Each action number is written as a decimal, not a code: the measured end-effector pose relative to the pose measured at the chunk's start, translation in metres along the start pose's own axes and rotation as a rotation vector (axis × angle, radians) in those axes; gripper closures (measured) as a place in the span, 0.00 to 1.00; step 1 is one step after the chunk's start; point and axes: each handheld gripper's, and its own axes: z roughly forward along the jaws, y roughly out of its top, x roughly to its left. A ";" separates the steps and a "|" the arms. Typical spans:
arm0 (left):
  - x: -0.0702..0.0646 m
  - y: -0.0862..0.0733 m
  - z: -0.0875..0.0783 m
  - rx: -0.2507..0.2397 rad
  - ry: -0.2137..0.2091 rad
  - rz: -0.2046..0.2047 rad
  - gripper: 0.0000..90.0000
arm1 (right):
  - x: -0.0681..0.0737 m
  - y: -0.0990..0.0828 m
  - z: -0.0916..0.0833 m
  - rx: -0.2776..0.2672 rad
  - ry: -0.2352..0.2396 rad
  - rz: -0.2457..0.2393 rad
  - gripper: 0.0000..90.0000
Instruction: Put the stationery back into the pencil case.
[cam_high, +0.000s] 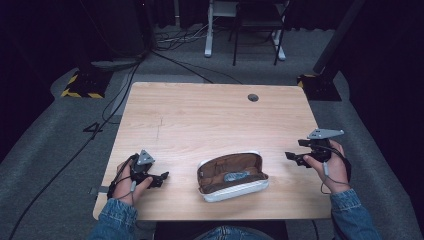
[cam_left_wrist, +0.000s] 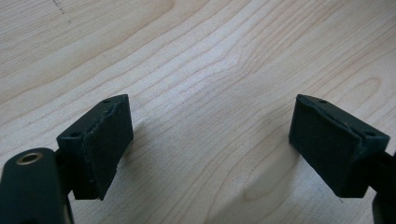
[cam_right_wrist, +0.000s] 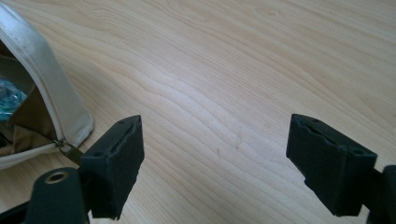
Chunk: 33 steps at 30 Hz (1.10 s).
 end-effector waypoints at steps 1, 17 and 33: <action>0.000 0.000 0.000 0.000 0.000 0.000 0.15 | -0.001 -0.002 0.001 -0.001 -0.001 0.004 0.22; 0.000 0.000 0.000 0.000 0.000 0.000 0.15 | -0.005 -0.035 0.018 -0.016 -0.033 0.039 0.21; 0.000 0.000 0.000 0.003 0.000 -0.004 0.15 | -0.005 -0.050 0.033 -0.001 -0.051 0.043 0.18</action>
